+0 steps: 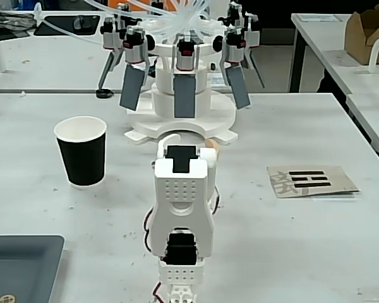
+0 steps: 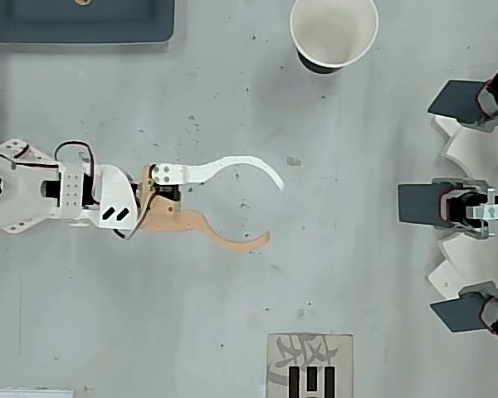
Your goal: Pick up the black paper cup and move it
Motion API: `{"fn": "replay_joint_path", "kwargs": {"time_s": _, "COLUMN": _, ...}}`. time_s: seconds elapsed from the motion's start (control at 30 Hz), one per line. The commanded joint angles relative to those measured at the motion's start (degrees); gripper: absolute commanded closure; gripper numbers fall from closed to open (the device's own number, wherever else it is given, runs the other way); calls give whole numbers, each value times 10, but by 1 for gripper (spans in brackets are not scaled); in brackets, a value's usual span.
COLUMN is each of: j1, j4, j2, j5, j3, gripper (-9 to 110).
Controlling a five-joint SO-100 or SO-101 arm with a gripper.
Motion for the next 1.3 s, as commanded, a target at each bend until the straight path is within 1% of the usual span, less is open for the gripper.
{"fn": "replay_joint_path", "kwargs": {"time_s": 0.0, "j1": 2, "j4": -23, "j2": 30, "j5": 8, "j3": 14, "gripper": 86}}
{"fn": "replay_joint_path", "kwargs": {"time_s": 0.27, "j1": -23, "j4": -54, "j2": 52, "j5": 20, "j3": 77, "gripper": 80}}
{"fn": "replay_joint_path", "kwargs": {"time_s": 0.57, "j1": -76, "j4": -55, "j2": 51, "j5": 16, "j3": 81, "gripper": 71}}
{"fn": "replay_joint_path", "kwargs": {"time_s": 0.8, "j1": -98, "j4": -54, "j2": 33, "j5": -4, "j3": 74, "gripper": 61}}
{"fn": "replay_joint_path", "kwargs": {"time_s": 1.1, "j1": -148, "j4": -47, "j2": -47, "j5": -38, "j3": -13, "gripper": 51}}
{"fn": "replay_joint_path", "kwargs": {"time_s": 1.27, "j1": -179, "j4": -44, "j2": -116, "j5": -47, "j3": -98, "gripper": 49}}
